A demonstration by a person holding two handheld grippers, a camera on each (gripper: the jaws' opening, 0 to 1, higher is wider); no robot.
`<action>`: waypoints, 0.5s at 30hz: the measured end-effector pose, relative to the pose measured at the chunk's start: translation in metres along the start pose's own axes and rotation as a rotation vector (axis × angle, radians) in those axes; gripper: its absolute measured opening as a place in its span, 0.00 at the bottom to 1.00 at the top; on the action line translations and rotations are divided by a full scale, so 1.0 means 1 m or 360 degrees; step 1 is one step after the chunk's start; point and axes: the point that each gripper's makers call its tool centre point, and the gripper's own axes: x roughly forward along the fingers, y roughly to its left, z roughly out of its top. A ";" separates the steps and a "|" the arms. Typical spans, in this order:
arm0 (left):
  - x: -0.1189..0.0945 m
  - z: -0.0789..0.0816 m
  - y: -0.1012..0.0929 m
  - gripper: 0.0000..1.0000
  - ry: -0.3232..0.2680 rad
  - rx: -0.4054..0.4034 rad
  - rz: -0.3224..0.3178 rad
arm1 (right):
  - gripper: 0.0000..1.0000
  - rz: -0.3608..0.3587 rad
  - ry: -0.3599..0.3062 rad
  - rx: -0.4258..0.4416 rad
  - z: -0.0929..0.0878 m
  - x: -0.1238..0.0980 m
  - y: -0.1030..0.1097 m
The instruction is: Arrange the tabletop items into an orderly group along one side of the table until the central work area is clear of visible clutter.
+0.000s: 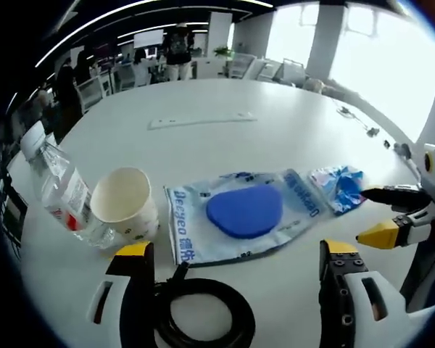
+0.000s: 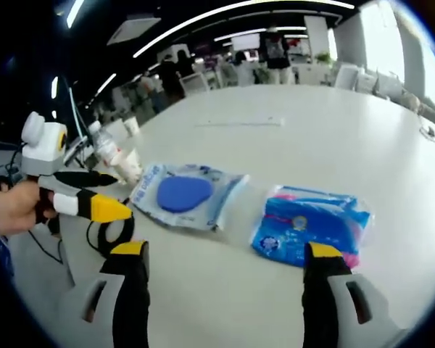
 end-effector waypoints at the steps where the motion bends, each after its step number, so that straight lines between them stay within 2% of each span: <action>1: 0.002 0.001 -0.003 0.91 0.0001 0.0007 -0.0007 | 0.85 -0.0006 -0.0012 0.0009 0.001 -0.002 -0.003; 8: 0.010 0.006 -0.025 0.90 -0.0001 0.0029 -0.0070 | 0.85 -0.0038 -0.0038 0.0031 0.002 -0.012 -0.017; 15: 0.016 0.013 -0.048 0.89 -0.0015 0.0023 -0.0131 | 0.85 -0.0077 -0.0039 0.0060 -0.005 -0.021 -0.032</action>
